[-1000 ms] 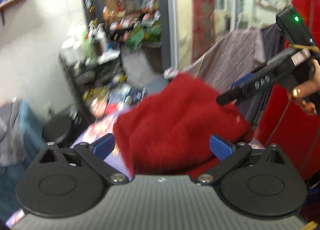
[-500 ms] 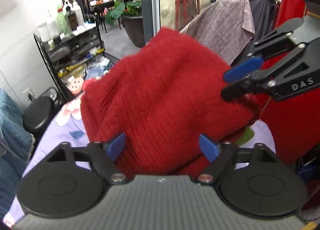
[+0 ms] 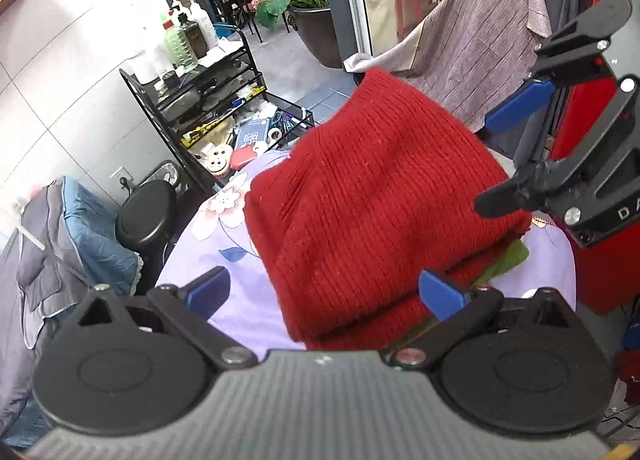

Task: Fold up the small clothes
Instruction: 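Open both grippers and withdraw from the stacked red sweater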

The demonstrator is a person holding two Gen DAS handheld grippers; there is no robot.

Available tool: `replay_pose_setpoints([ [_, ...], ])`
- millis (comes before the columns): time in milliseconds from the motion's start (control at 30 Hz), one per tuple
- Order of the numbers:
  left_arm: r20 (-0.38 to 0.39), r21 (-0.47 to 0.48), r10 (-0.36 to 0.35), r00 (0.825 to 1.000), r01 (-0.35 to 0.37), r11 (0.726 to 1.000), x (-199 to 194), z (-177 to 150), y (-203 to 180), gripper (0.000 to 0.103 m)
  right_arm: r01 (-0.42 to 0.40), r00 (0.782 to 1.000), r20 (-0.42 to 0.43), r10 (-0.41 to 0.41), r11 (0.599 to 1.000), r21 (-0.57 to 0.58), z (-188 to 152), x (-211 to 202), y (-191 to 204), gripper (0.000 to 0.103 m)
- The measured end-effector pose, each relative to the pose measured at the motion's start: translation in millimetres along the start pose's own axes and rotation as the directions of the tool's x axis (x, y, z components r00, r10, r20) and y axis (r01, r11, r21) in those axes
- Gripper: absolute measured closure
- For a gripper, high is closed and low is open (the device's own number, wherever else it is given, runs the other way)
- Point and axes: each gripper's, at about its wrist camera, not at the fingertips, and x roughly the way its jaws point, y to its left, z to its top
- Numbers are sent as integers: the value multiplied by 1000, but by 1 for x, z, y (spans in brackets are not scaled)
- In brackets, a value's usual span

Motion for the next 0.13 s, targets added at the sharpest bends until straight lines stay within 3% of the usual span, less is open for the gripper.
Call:
replay_pose_setpoints([
  [133,-12,-21,26,1000,-27,999,-1,-1,2,0,9,999,-46,-9,1000,-3,1,5,3,0],
])
